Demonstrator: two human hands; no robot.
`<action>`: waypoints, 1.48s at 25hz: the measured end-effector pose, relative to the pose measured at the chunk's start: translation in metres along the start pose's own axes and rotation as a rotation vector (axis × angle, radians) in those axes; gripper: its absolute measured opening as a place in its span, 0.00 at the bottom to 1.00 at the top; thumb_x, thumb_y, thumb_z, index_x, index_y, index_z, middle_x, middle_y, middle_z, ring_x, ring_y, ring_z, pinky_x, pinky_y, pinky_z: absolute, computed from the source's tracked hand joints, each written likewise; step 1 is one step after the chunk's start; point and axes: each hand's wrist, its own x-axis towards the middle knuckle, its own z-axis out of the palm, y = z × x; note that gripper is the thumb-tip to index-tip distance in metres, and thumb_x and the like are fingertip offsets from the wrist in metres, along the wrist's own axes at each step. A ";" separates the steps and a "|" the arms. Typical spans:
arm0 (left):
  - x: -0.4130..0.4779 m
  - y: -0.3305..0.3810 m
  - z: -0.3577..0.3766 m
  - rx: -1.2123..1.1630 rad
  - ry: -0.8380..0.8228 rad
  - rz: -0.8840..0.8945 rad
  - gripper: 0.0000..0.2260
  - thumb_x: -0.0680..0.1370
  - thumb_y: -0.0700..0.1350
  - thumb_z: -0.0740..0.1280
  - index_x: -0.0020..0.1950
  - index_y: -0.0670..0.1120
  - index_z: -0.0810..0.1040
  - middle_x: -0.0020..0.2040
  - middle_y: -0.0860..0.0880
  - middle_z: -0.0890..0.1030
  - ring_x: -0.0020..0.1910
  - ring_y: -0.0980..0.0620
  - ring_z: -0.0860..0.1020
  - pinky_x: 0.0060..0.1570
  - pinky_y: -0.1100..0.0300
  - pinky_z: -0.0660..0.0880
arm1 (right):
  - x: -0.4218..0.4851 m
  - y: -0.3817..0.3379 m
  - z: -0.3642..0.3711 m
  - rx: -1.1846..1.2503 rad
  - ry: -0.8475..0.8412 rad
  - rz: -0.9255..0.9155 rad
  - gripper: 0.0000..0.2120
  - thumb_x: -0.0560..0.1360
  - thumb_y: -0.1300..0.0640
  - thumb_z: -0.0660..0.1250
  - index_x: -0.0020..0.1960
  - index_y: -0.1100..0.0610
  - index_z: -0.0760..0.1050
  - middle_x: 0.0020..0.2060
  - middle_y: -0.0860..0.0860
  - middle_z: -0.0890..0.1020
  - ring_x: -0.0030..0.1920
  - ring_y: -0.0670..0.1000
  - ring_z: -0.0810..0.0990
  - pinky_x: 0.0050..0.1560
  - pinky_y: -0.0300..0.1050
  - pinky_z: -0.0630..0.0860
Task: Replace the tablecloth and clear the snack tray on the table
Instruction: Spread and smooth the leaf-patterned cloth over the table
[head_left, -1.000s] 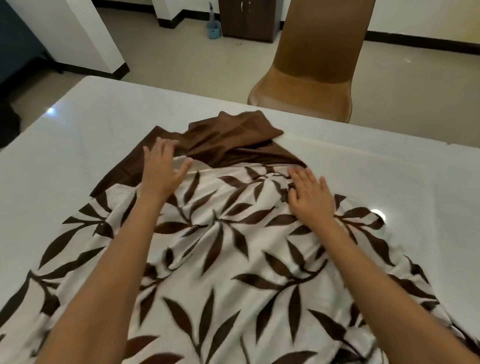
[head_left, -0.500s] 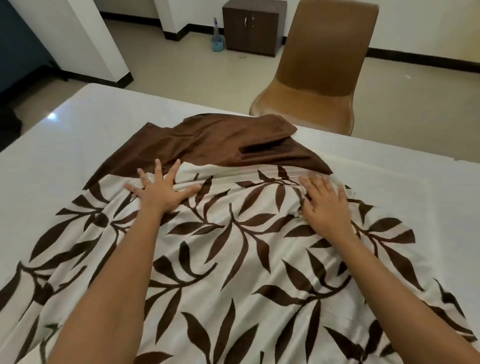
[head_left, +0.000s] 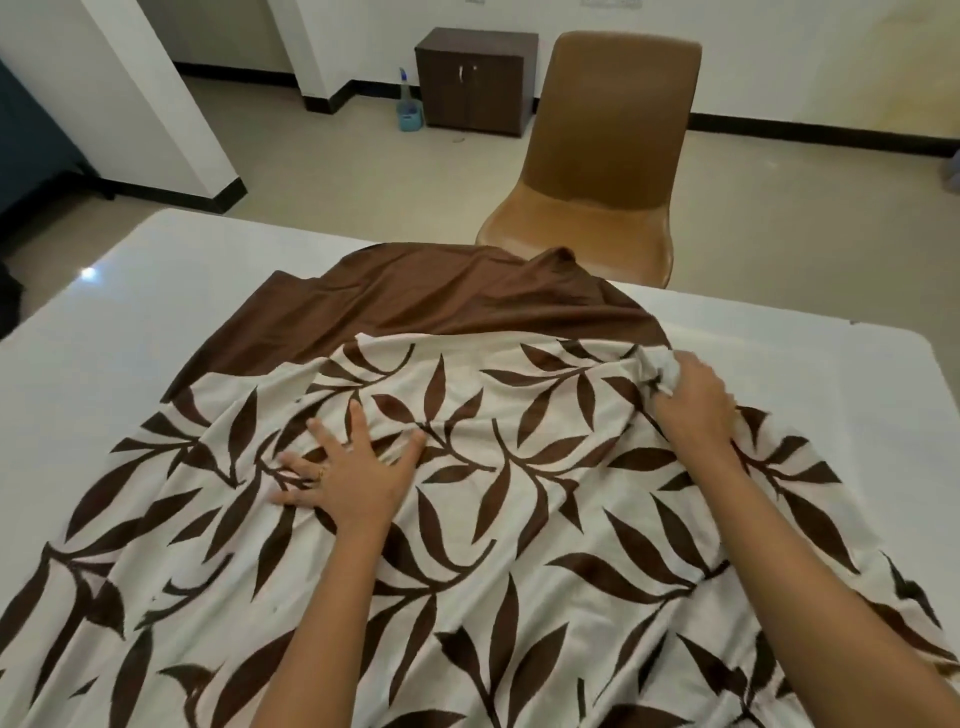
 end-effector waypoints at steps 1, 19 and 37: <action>0.010 0.005 -0.002 0.026 0.025 0.020 0.45 0.63 0.81 0.41 0.77 0.63 0.43 0.79 0.44 0.41 0.73 0.27 0.39 0.61 0.23 0.38 | -0.007 -0.018 -0.006 0.070 0.062 -0.023 0.20 0.73 0.59 0.67 0.64 0.58 0.70 0.53 0.58 0.78 0.52 0.60 0.77 0.54 0.55 0.71; 0.056 -0.058 -0.010 0.205 0.080 0.179 0.36 0.71 0.76 0.44 0.76 0.64 0.41 0.79 0.53 0.41 0.76 0.35 0.42 0.67 0.31 0.35 | -0.023 0.023 0.050 -0.202 -0.295 -0.548 0.40 0.72 0.31 0.44 0.77 0.52 0.55 0.77 0.53 0.54 0.77 0.54 0.50 0.75 0.52 0.47; 0.043 -0.011 -0.016 0.087 -0.069 0.151 0.40 0.70 0.77 0.47 0.78 0.60 0.44 0.79 0.48 0.40 0.76 0.36 0.40 0.69 0.31 0.39 | 0.006 0.166 -0.052 -0.232 -0.024 0.005 0.38 0.75 0.36 0.39 0.77 0.57 0.53 0.76 0.62 0.54 0.77 0.60 0.49 0.74 0.62 0.49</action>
